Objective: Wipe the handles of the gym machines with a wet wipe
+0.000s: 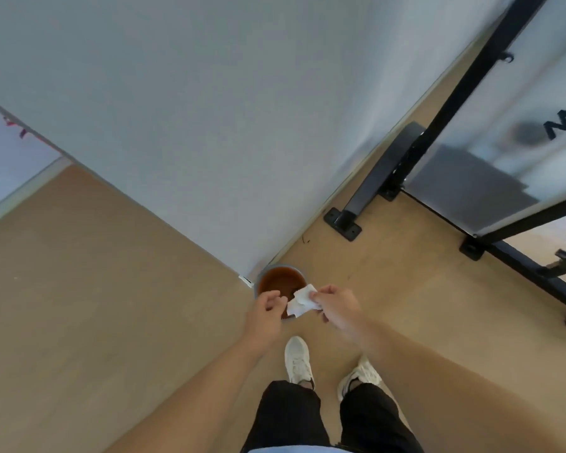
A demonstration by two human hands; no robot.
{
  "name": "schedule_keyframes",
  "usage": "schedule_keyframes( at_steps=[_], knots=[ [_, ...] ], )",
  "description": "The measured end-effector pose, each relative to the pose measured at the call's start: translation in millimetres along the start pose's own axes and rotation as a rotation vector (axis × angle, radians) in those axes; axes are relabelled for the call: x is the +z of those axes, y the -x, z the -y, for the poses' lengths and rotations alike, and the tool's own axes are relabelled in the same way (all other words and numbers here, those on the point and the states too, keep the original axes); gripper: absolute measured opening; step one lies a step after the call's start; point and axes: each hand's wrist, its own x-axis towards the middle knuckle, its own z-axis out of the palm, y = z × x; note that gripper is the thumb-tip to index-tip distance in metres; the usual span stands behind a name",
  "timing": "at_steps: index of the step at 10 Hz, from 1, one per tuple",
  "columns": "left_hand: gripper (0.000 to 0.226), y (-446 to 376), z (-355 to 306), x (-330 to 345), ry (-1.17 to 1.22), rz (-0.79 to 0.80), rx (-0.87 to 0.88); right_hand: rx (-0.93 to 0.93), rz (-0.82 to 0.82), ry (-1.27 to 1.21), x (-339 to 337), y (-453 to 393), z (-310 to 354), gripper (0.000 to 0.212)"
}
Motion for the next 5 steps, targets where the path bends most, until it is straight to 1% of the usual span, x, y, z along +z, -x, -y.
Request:
schedule_keyframes(
  at_steps=[1,2,3,4,5],
  knots=[
    [0.034,-10.2,24.0,-7.0,0.012,-0.076,-0.081,0.128,0.013,0.009,30.4,-36.5,-20.2,0.008],
    [0.032,-13.7,41.4,-13.2,0.046,-0.091,-0.134,0.179,0.006,-0.051,54.0,-59.3,-33.0,0.007],
    [0.024,-18.8,46.8,-18.9,0.095,-0.133,-0.147,0.198,0.009,-0.129,70.4,-74.8,-34.2,0.013],
    [0.021,-27.6,52.8,-18.3,0.146,-0.138,-0.169,0.191,-0.038,-0.090,81.4,-99.0,-42.1,0.027],
    [0.021,-43.4,61.4,-15.2,0.126,-0.169,-0.161,0.212,0.015,-0.021,93.8,-124.5,-49.9,0.015]
  ],
)
